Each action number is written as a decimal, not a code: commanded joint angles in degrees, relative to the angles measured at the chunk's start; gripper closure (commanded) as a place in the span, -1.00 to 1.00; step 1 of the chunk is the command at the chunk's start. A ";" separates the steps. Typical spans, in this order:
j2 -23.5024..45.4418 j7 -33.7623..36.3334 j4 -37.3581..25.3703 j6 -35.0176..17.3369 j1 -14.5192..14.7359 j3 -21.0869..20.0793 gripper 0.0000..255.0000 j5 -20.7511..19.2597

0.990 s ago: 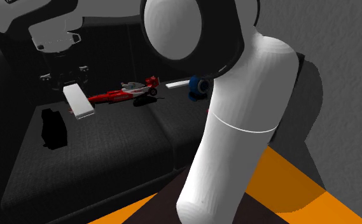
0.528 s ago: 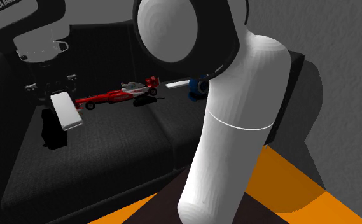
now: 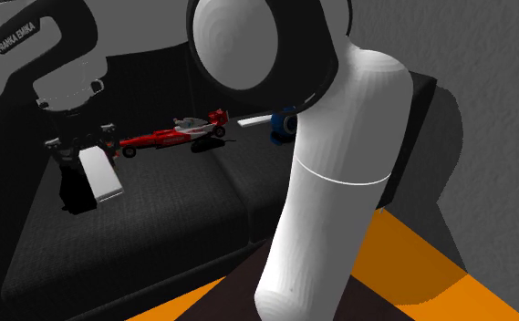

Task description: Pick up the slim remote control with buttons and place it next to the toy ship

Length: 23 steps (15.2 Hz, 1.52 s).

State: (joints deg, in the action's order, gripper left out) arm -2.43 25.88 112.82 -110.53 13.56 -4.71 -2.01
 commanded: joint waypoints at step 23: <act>6.44 1.06 11.53 -17.98 -0.05 0.09 1.00 -1.07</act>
State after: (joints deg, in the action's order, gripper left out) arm 3.49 27.00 124.01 -127.59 13.58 -4.69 -3.00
